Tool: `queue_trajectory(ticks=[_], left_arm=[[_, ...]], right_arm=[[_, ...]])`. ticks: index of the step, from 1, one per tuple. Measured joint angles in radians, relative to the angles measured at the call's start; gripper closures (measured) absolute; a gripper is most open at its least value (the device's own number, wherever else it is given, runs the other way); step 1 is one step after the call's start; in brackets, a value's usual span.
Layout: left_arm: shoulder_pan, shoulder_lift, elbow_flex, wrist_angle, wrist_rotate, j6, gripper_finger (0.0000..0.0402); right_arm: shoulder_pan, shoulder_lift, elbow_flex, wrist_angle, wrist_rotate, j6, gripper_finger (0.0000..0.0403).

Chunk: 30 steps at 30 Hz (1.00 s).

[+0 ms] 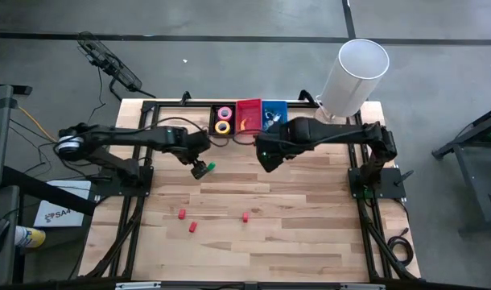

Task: Pick and place Stapler, Stapler remover, tape
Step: Put the green stapler into the red bin

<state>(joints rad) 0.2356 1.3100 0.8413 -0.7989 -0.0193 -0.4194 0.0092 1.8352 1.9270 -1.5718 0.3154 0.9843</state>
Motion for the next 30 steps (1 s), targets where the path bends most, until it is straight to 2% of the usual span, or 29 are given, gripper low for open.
queue_trajectory(ticks=[5,8,12,21,30], left_arm=[[0.0,0.096,0.0,0.065,0.012,0.032,0.011],[0.0,0.129,0.0,0.1,0.014,0.04,0.011],[0.0,0.148,0.001,0.133,0.017,0.049,0.011],[0.0,0.218,0.054,0.138,0.015,0.044,0.011],[0.0,0.319,0.104,0.146,0.011,-0.042,0.011]], right_arm=[[0.06,-0.028,-0.006,0.002,0.033,0.091,0.0194],[0.08,-0.066,-0.059,0.018,0.05,0.138,0.0194],[0.102,-0.159,-0.198,0.064,0.066,0.198,0.0194],[0.13,-0.421,-0.563,0.331,0.101,0.245,0.0194],[0.129,-0.59,-0.74,0.373,0.108,0.227,0.0194]])
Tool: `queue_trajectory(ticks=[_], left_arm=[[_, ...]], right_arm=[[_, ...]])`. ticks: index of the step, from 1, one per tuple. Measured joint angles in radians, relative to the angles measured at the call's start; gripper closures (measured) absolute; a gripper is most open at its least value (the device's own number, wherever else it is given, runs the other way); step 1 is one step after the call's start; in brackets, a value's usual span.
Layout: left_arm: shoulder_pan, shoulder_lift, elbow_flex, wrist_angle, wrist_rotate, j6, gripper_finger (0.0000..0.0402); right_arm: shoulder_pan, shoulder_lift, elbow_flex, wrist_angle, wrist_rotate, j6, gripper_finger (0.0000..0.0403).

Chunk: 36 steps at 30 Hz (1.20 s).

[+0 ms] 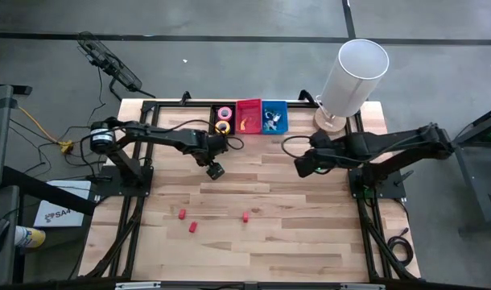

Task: Pick and place Stapler, Stapler remover, tape
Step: Put the green stapler into the red bin

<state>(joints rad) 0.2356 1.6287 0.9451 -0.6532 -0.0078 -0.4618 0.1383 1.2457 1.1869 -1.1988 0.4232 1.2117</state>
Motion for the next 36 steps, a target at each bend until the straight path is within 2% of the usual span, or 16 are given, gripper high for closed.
queue_trajectory(ticks=[9,21,36], left_arm=[[0.0,0.07,0.014,-0.008,0.008,-0.043,0.011],[0.0,0.074,0.014,-0.014,0.009,-0.074,0.0116],[0.002,0.076,0.011,-0.027,0.004,-0.072,0.0253]], right_arm=[[0.0,-0.032,-0.008,0.004,0.046,-0.097,0.0194],[0.0,-0.032,-0.008,0.028,0.046,-0.166,0.0194],[0.0,-0.032,-0.008,0.037,0.045,-0.199,0.0194]])
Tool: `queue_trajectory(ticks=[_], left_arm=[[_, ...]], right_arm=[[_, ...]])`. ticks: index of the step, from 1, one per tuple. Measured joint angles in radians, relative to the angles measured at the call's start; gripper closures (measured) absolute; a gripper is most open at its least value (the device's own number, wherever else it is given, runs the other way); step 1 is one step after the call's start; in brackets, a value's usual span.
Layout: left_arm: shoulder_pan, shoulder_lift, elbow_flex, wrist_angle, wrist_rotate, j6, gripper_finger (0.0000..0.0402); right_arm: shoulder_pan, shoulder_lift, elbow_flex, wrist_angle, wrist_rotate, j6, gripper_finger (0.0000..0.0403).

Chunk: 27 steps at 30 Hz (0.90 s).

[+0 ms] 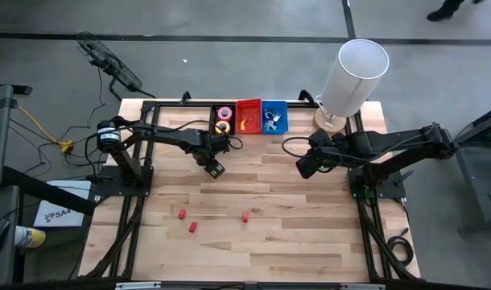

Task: Pick and place Stapler, Stapler remover, tape
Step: Put the green stapler into the red bin

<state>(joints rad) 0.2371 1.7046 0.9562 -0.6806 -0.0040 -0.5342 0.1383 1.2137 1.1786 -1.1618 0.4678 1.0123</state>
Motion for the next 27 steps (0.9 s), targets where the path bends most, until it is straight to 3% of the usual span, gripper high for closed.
queue_trajectory(ticks=[12,20,27], left_arm=[[0.0,0.0,0.0,-0.004,0.033,0.032,0.0326],[0.0,0.001,0.007,-0.017,0.075,0.054,0.0321],[-0.005,0.006,0.083,-0.081,0.153,0.109,0.0328]], right_arm=[[0.0,0.0,0.0,0.0,-0.003,0.0,0.0194],[0.0,0.0,0.0,0.001,-0.011,-0.004,0.0194],[0.0,0.001,0.0,0.008,-0.014,-0.026,0.0194]])
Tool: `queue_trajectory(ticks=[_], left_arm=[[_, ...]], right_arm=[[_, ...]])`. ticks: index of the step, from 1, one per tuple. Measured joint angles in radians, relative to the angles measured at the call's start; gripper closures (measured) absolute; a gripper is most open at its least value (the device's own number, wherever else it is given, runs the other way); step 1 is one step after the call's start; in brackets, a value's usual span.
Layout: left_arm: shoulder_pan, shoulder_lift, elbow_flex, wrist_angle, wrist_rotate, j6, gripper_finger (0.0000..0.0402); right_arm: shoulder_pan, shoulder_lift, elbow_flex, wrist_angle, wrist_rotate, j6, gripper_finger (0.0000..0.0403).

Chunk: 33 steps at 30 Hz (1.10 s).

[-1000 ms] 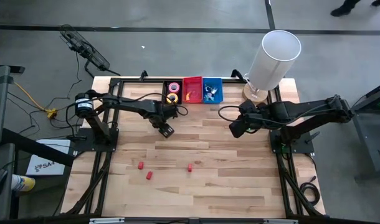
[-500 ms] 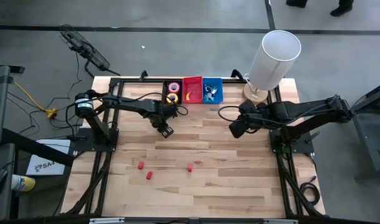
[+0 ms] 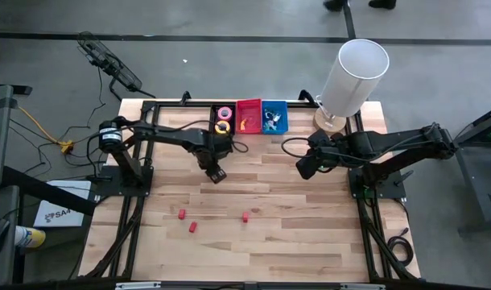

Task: Pick and place Stapler, Stapler remover, tape
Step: Put the green stapler into the red bin

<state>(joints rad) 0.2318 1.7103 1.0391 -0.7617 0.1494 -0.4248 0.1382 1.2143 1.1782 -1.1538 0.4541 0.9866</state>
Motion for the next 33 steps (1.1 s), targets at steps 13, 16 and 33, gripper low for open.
queue_trajectory(ticks=[13,16,33], left_arm=[[0.003,-0.002,0.231,-0.05,-0.025,0.061,0.0324],[0.003,-0.003,0.302,-0.05,-0.093,0.074,0.0324],[0.13,-0.004,0.408,0.067,-0.187,-0.001,0.0323]], right_arm=[[0.0,0.0,0.0,0.004,0.0,-0.001,0.0194],[0.0,0.0,0.0,0.01,0.0,-0.001,0.0194],[0.0,0.0,0.0,0.016,0.009,-0.001,0.0194]])
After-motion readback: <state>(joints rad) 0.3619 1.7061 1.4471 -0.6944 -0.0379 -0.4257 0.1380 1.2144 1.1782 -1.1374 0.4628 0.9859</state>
